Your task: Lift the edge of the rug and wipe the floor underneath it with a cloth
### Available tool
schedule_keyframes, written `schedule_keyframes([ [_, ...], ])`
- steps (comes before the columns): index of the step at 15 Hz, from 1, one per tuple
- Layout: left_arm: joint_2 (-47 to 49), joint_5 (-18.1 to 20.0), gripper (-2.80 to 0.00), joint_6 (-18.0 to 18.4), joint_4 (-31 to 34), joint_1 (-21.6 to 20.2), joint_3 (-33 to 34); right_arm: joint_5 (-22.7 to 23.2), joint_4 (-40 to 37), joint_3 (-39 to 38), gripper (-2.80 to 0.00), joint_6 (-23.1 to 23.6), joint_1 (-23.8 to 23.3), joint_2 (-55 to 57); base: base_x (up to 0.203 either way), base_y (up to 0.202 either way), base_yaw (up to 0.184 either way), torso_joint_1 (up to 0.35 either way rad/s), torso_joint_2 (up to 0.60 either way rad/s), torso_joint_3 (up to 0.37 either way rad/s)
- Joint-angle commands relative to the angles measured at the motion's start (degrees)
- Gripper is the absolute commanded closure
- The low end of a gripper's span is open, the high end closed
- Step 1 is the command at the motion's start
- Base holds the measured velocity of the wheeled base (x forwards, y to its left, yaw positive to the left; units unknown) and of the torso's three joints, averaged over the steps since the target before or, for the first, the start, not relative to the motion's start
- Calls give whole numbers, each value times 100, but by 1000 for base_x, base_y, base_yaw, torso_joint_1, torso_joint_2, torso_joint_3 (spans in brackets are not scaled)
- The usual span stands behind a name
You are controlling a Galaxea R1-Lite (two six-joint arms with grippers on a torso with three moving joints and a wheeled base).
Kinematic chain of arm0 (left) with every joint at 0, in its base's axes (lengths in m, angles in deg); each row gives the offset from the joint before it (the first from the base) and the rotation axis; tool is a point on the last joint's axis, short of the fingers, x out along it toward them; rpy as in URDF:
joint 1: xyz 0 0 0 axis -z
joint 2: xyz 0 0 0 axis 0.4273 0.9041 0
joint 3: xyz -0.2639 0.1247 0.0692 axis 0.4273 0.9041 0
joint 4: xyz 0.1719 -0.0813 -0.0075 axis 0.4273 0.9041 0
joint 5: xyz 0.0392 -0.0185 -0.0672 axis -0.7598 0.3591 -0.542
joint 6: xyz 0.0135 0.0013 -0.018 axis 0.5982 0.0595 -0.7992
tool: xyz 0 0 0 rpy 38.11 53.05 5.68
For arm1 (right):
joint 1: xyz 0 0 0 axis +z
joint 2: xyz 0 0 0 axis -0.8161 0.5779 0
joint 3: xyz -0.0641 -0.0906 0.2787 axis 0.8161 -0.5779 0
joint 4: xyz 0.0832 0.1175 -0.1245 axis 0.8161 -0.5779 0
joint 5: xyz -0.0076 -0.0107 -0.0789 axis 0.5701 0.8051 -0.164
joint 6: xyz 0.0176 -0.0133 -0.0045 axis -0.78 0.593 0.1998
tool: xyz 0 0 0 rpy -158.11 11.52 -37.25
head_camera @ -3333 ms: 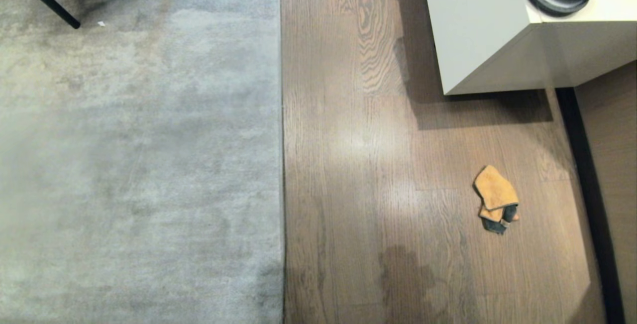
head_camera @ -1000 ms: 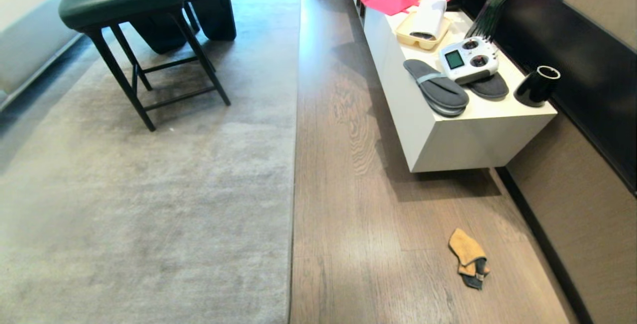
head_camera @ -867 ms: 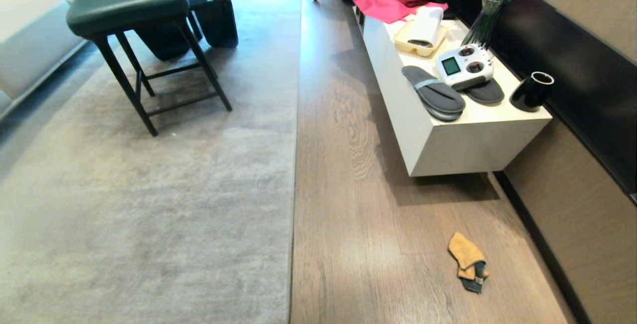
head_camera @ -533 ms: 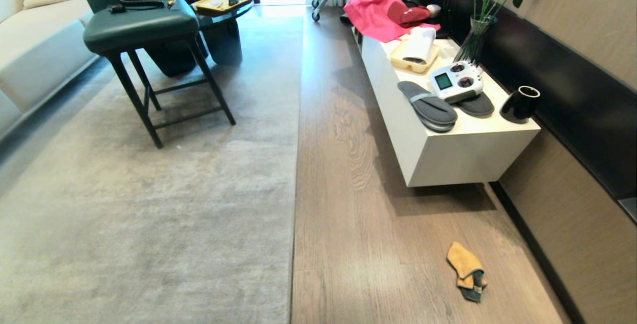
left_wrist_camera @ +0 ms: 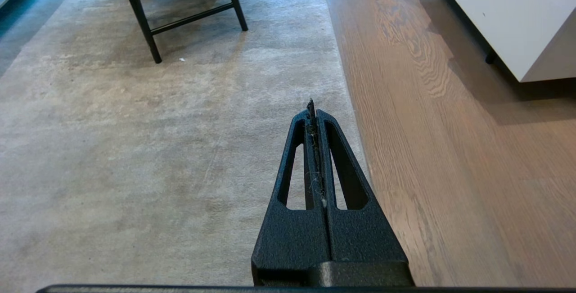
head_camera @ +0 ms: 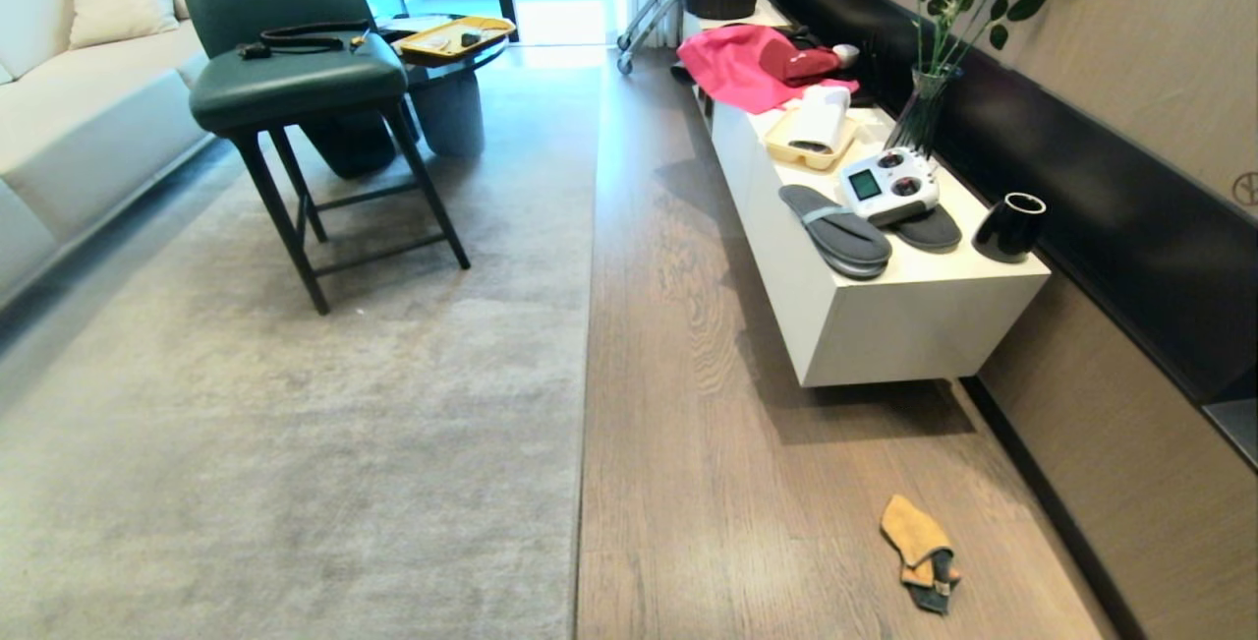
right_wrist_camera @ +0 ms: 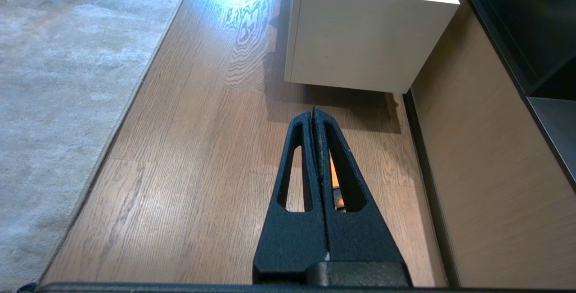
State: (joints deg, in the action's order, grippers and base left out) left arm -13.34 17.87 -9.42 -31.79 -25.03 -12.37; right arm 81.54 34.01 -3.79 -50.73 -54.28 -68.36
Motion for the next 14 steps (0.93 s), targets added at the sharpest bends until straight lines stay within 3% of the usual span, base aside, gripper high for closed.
schedule_keyframes([
  [1,0,-2,0,2,-4,0,1,3,-2,0,0,7,2,7,0,0,0,0,0,0],
  [14,0,-2,0,2,-4,0,1,3,-2,0,0,-2,2,7,0,0,0,2,1,21],
])
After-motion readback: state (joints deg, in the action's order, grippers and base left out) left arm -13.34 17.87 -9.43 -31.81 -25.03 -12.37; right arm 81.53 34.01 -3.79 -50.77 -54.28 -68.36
